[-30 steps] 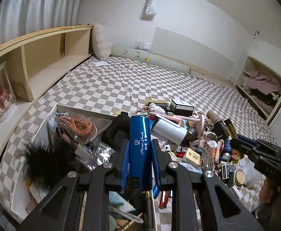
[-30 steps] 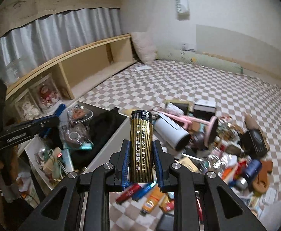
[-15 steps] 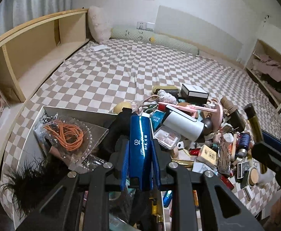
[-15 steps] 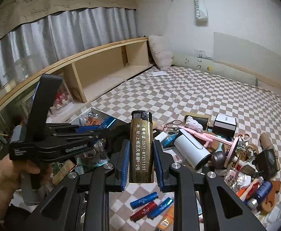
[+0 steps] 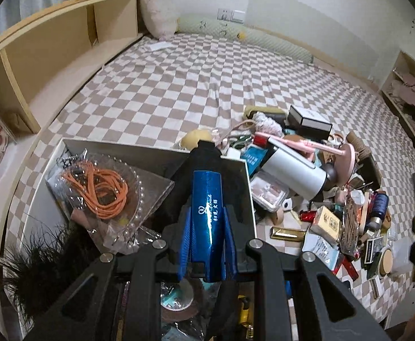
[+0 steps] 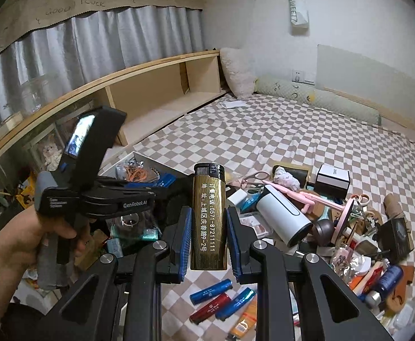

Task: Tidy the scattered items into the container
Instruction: 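Lower the left gripper into the shoebox and open it to drop the blue lighter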

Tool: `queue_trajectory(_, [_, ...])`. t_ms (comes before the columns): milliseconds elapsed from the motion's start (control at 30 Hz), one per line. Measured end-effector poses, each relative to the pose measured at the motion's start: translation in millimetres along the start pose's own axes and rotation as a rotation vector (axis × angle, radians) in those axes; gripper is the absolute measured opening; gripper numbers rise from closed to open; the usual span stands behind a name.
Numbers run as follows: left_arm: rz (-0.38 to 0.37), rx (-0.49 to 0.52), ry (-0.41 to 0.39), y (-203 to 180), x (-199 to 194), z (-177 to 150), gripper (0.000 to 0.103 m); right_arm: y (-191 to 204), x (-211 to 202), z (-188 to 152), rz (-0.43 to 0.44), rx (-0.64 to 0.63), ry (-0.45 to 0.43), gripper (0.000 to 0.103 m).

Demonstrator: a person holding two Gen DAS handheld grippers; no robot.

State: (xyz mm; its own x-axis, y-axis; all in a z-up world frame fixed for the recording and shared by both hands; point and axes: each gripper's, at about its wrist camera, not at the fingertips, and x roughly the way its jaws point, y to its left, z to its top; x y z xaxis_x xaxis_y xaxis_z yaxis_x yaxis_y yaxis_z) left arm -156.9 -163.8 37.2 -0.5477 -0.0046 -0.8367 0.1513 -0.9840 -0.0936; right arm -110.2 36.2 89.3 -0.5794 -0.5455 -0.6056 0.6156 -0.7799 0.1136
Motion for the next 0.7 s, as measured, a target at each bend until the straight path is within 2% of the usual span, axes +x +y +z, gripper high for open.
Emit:
queue_trajectory(367, [0.009, -0.016, 0.075, -3.2, 16.3, -3.3, 0.022, 7.5, -1.0, -1.9, -0.004, -0.016, 0.010, 0.025])
queue_trajectory(600, [0.041, 0.006, 0.047, -2.9, 5.1, -8.8, 0.022, 17.4, 3.5, -3.6, -0.002, -0.033, 0.023, 0.025])
queue_trajectory(667, [0.053, 0.015, 0.039, -1.8, 1.8, -11.2, 0.028, 22.0, 6.1, -3.7, -0.001, -0.043, 0.028, 0.025])
queue_trajectory(700, [0.059, 0.021, 0.033, -1.2, -0.4, -12.7, 0.040, 24.4, 7.8, -3.8, 0.000, -0.047, 0.032, 0.025])
